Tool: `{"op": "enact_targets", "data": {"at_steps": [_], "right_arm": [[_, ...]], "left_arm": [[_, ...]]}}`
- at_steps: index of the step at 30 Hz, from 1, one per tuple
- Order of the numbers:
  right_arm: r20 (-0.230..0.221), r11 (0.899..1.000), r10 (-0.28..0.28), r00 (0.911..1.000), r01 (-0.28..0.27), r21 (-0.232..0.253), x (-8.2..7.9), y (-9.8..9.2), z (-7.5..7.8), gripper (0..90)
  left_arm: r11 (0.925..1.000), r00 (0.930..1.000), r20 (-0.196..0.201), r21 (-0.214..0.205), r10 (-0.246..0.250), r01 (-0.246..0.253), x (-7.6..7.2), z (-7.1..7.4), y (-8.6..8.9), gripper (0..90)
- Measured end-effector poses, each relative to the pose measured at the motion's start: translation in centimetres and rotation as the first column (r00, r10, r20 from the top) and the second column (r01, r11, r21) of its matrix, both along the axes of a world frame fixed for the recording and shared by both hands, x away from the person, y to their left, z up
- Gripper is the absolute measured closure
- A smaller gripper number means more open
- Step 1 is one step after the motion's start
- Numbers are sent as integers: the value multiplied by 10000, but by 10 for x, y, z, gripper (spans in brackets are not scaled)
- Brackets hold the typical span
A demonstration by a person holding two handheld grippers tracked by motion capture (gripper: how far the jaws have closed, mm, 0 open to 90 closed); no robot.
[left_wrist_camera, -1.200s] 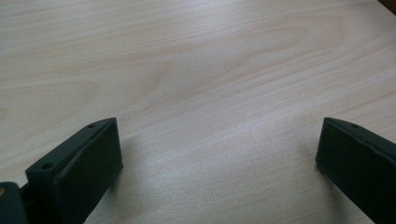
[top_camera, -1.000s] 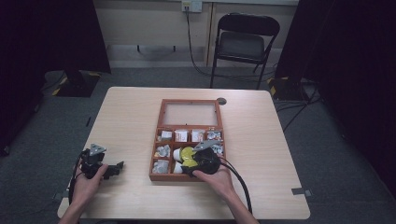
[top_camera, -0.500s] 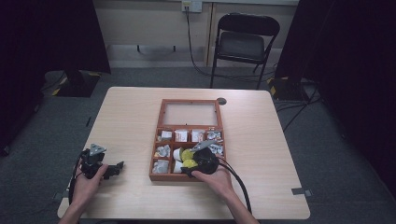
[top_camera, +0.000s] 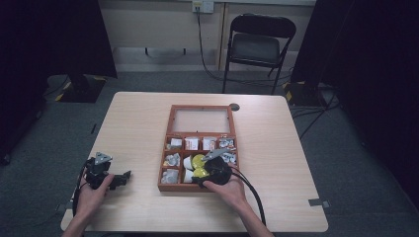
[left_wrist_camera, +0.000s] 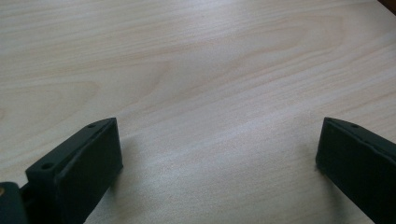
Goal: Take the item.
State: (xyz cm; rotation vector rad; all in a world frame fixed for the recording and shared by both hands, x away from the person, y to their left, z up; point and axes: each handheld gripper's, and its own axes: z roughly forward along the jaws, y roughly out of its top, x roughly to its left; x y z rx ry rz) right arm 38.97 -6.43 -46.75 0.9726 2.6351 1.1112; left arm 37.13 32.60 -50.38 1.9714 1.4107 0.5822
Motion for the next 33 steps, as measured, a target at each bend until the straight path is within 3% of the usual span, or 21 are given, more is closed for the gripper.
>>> {"op": "enact_targets", "data": {"at_steps": [33], "right_arm": [[227, 9954, -361, 9991, 340, 894, 2, -13, 15, 378]], "left_arm": [[10000, 10000, -6, -9, -4, 4, 0, 0, 0, 0]]}}
